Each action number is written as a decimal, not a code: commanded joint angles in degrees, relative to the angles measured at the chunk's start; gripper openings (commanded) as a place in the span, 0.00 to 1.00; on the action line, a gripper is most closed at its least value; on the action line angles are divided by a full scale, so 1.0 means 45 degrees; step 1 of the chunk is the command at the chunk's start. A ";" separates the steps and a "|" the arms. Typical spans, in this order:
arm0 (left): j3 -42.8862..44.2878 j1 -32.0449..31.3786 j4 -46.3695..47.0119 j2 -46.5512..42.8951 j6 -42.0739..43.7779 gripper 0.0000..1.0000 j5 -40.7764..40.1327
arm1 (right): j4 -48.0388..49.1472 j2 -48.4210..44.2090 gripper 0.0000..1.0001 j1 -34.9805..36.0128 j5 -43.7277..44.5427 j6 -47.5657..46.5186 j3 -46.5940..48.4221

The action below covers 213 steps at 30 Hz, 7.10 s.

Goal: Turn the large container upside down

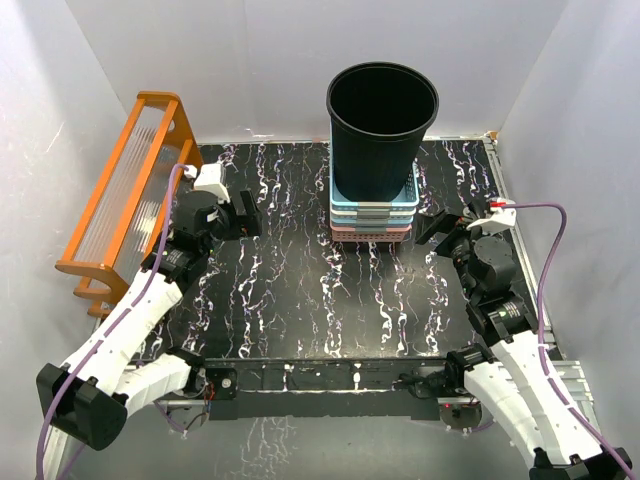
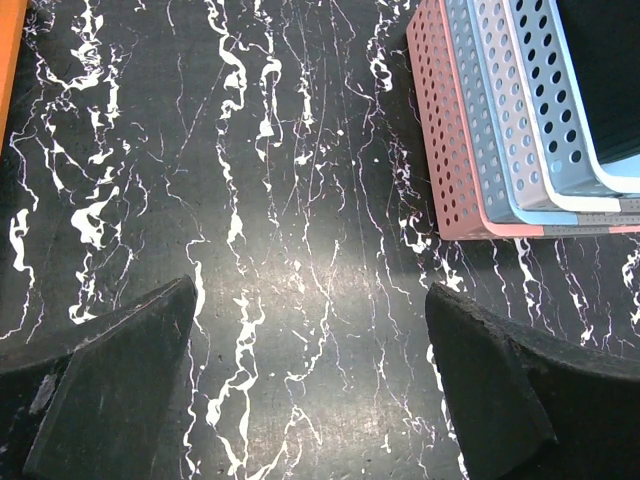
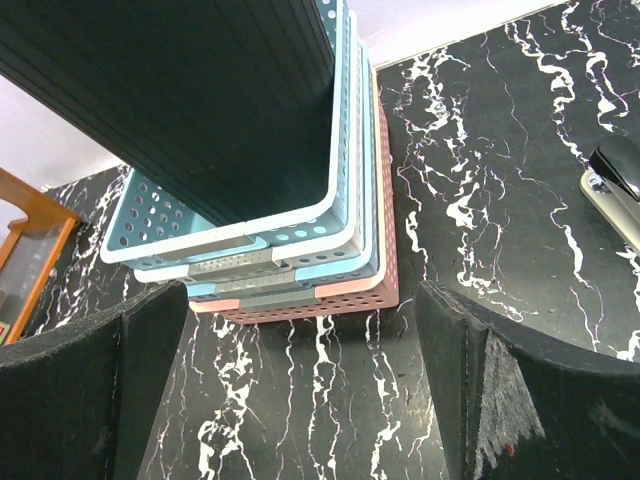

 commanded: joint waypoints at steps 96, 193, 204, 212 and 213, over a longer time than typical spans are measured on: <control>-0.0966 -0.3761 -0.0894 0.0010 -0.1115 0.99 0.0590 | -0.8201 1.4362 0.11 -0.1415 -0.1488 0.1295 1.9723; 0.4646 0.5394 -0.6247 0.3420 -0.1528 0.98 0.5402 | -0.9631 1.0621 0.90 1.2944 -0.2838 -0.3470 1.2670; 0.4510 0.5394 -0.6228 0.3450 -0.1343 0.98 0.5635 | -0.9230 1.0441 0.25 1.2969 -0.2016 -0.3070 1.2212; 0.4234 0.5394 -0.5989 0.3402 -0.1398 0.98 0.6205 | -0.9491 1.0693 0.13 1.2953 -0.1681 -0.3130 1.1958; 0.4132 0.5394 -0.5912 0.3374 -0.1468 0.98 0.6332 | -0.9541 1.0732 0.05 1.2968 -0.1540 -0.3150 1.2048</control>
